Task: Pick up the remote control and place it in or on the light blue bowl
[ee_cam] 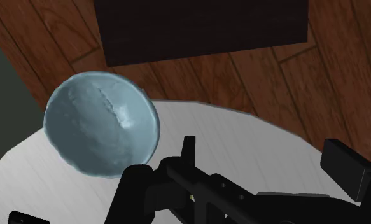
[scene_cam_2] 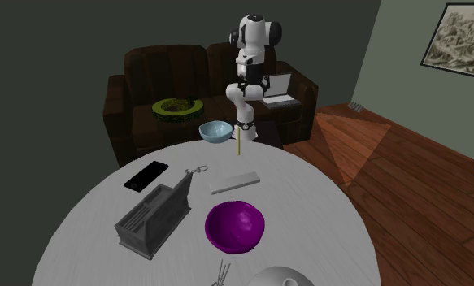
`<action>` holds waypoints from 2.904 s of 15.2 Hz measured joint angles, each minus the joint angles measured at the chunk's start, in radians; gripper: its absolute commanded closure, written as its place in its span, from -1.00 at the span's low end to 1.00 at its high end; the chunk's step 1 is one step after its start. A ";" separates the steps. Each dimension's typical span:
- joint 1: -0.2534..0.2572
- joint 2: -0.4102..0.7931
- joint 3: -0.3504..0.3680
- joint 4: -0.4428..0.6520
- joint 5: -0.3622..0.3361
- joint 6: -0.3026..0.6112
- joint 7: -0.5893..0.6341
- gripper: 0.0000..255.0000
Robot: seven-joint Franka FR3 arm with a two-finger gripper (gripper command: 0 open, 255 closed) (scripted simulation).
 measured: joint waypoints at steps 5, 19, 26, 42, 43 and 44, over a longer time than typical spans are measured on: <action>-0.023 0.101 0.030 0.012 0.012 0.091 0.081 -1.00; -0.118 0.620 0.111 0.273 -0.028 0.360 0.464 -1.00; -0.140 0.869 0.096 0.470 -0.078 0.411 0.641 -1.00; -0.154 1.244 0.028 0.790 -0.116 0.468 0.833 -1.00; -0.154 1.249 0.028 0.789 -0.116 0.475 0.832 -1.00; -0.154 1.251 0.028 0.786 -0.116 0.479 0.833 -1.00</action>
